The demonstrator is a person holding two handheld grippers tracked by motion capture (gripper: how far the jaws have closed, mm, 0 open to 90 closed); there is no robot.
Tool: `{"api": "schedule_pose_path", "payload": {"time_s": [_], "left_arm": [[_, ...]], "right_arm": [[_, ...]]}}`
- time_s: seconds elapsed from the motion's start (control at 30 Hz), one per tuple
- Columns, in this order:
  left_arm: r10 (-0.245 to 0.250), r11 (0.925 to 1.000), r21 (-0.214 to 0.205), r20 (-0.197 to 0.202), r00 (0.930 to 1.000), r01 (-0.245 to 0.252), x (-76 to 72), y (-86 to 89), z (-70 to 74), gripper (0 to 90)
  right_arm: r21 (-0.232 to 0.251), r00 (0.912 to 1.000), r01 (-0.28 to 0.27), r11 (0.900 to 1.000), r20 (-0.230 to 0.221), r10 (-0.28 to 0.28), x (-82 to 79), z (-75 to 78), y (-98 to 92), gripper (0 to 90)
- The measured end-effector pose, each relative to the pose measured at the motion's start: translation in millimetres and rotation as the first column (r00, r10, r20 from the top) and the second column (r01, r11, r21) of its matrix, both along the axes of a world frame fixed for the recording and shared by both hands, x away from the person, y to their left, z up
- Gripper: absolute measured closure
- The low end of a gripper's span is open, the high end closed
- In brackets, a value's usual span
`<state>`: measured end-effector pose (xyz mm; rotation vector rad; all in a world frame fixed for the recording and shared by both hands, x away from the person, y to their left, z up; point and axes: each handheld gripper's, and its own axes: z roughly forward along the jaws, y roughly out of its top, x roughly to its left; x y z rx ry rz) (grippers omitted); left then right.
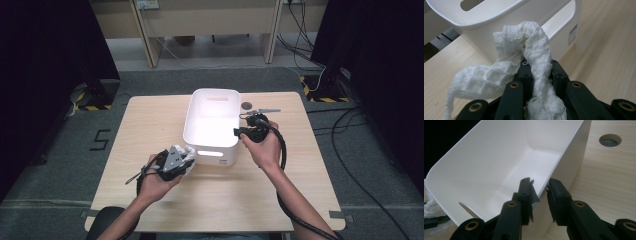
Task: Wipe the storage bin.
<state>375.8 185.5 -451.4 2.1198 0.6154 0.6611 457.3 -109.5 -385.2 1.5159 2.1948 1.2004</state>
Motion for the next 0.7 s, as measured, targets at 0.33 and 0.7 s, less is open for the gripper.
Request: {"api": "schedule_pose_path", "payload": {"time_s": [0.33,0.7], "left_arm": [[0.002,0.9999,0.015,-0.014,0.9999,-0.002,2.6,-1.7,-12.9,75.0],[0.001,0.9983,0.059,-0.052,0.9986,0.003,7.1,-4.4,-32.6,75.0]], "right_arm": [[0.006,1.0000,0.002,1.0000,0.001,-0.002,0.5,-0.4,-0.2,72.9],[0.008,1.0000,0.007,0.9999,-0.003,-0.007,0.1,-0.3,0.0,72.9]]}}
